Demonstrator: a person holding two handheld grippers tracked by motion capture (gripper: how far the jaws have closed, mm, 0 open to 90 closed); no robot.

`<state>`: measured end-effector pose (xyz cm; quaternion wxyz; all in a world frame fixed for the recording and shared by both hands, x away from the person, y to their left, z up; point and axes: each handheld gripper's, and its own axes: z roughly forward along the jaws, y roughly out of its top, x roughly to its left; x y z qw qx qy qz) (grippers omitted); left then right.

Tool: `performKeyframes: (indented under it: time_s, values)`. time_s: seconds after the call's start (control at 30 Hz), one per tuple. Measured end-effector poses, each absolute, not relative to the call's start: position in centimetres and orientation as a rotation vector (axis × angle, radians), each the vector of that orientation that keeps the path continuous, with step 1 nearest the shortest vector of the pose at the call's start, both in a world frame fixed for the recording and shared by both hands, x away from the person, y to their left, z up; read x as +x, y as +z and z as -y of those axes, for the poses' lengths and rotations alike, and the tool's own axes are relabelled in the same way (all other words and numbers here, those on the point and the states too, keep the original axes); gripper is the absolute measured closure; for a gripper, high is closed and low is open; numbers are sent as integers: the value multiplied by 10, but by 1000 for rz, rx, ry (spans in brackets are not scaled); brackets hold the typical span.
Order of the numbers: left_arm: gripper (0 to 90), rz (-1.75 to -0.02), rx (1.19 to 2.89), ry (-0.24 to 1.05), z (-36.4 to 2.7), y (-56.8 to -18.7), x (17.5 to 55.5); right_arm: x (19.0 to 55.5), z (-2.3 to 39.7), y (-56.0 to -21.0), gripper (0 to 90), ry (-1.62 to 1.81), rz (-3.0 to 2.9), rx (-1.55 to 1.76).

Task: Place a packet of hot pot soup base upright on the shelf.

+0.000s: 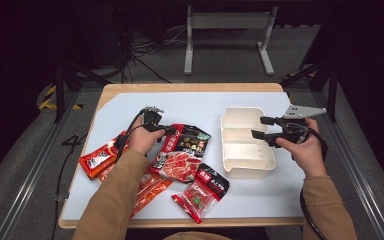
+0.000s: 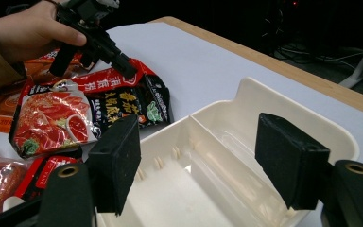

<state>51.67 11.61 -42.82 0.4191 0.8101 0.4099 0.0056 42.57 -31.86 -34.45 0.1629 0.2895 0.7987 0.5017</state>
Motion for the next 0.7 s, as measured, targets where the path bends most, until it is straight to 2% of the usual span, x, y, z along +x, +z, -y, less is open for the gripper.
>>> performKeyframes:
  time_s: [0.33, 0.7]
  values:
    - [848, -994, 1958, 72, -124, -402, 504, 422, 318, -340, 365, 1442, -2265, 838]
    - [856, -876, 1885, 165, -126, -362, 476, 418, 316, -333, 388, 1461, -2254, 814]
